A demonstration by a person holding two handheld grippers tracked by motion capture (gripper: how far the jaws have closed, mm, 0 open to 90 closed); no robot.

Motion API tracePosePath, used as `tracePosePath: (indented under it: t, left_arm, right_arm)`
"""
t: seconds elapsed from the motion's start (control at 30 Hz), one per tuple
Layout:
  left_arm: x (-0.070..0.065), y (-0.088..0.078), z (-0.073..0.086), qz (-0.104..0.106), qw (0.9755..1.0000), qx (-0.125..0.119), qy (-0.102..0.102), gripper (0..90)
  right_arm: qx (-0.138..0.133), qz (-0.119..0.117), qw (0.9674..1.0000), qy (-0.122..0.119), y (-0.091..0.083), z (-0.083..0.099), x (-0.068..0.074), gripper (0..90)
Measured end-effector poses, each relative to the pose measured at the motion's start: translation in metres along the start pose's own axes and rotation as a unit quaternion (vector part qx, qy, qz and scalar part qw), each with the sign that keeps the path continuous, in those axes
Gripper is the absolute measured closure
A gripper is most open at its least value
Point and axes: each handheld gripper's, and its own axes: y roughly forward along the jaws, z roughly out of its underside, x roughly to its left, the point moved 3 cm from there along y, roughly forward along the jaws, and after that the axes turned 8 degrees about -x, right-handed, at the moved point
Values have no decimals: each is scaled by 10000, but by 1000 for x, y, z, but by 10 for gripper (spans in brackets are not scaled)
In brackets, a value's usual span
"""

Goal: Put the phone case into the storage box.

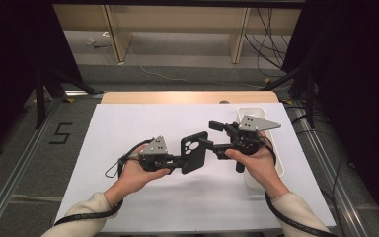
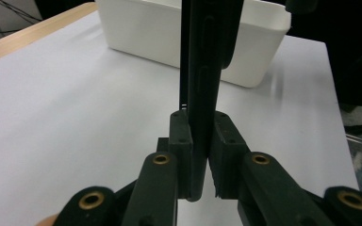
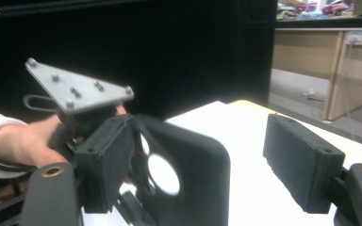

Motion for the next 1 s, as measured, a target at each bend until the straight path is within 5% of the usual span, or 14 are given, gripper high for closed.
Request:
tracePosePath:
  t: [0.17, 0.57, 1.0]
  left_arm:
    - [1, -1, -1, -239, 9997, -30, -68, 802]
    - [4, -4, -4, -756, 9969, -124, -184, 802]
    - [-3, 4, -7, -1059, 9938, -53, -338, 802]
  right_arm:
    - [99, 308, 9993, -189, -1, 3, 1, 161]
    - [-83, 837, 9960, -309, -8, 5, 2, 116]
    - [-44, 1029, 9941, -343, 1, 13, 10, 68]
